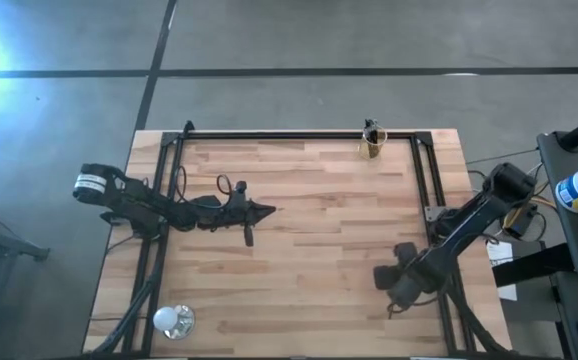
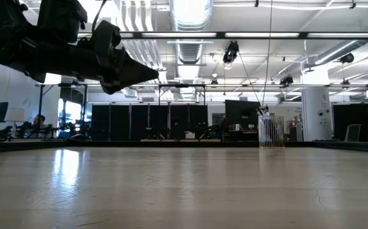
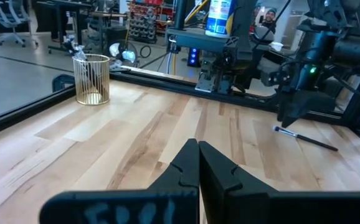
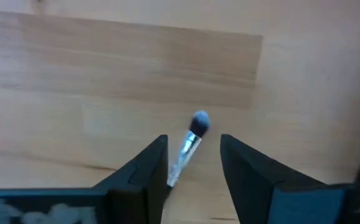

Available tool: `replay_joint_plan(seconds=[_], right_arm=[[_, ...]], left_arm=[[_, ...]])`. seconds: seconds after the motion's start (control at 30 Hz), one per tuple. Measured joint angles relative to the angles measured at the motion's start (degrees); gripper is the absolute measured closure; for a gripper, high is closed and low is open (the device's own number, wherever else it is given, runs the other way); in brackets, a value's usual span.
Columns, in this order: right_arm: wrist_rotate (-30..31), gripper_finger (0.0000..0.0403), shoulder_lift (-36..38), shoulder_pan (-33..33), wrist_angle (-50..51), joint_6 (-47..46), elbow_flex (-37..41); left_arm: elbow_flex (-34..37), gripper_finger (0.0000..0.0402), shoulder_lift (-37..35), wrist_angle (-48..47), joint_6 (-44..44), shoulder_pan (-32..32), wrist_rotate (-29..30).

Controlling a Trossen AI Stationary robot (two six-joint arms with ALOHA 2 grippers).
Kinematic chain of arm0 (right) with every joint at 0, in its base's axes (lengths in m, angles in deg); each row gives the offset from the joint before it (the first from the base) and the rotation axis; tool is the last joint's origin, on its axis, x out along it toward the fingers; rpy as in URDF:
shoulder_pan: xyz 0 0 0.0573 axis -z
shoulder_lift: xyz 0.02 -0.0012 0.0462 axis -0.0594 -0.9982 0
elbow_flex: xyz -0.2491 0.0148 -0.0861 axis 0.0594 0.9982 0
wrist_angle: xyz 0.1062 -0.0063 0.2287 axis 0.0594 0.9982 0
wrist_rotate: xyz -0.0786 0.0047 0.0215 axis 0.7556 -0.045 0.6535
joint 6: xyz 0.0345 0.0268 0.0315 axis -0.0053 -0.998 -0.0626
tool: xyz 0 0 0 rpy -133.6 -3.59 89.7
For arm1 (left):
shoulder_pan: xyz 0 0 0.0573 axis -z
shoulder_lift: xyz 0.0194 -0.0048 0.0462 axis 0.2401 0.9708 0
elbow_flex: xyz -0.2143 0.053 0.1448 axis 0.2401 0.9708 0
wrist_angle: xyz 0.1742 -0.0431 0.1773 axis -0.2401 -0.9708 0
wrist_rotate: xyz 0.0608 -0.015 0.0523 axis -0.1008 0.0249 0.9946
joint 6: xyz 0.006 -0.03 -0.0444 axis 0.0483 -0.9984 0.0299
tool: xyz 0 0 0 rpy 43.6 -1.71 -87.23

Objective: Put items in baskets/containers
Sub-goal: Put the black eyeshadow brush into the gold pen holder

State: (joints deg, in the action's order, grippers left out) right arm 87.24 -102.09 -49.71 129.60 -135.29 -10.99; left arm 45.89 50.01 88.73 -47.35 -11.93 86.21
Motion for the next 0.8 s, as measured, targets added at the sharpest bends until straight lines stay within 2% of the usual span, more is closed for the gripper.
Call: replay_joint_plan(seconds=[0.27,0.63,0.8], right_arm=[[-1.1,0.0284,-3.6,0.1,-5.1,-0.2,2.1],[1.5,0.0359,-4.2,0.6,-6.0,0.8,2.1],[1.9,0.0376,-4.4,0.6,-6.4,1.5,2.1]], left_arm=[[0.0,0.0401,0.0,-0.1,0.0,0.0,-0.1],[0.0,0.0402,0.0,0.0,0.0,0.0,-0.1],[0.0,0.0402,0.0,0.1,0.0,0.0,-0.1]])
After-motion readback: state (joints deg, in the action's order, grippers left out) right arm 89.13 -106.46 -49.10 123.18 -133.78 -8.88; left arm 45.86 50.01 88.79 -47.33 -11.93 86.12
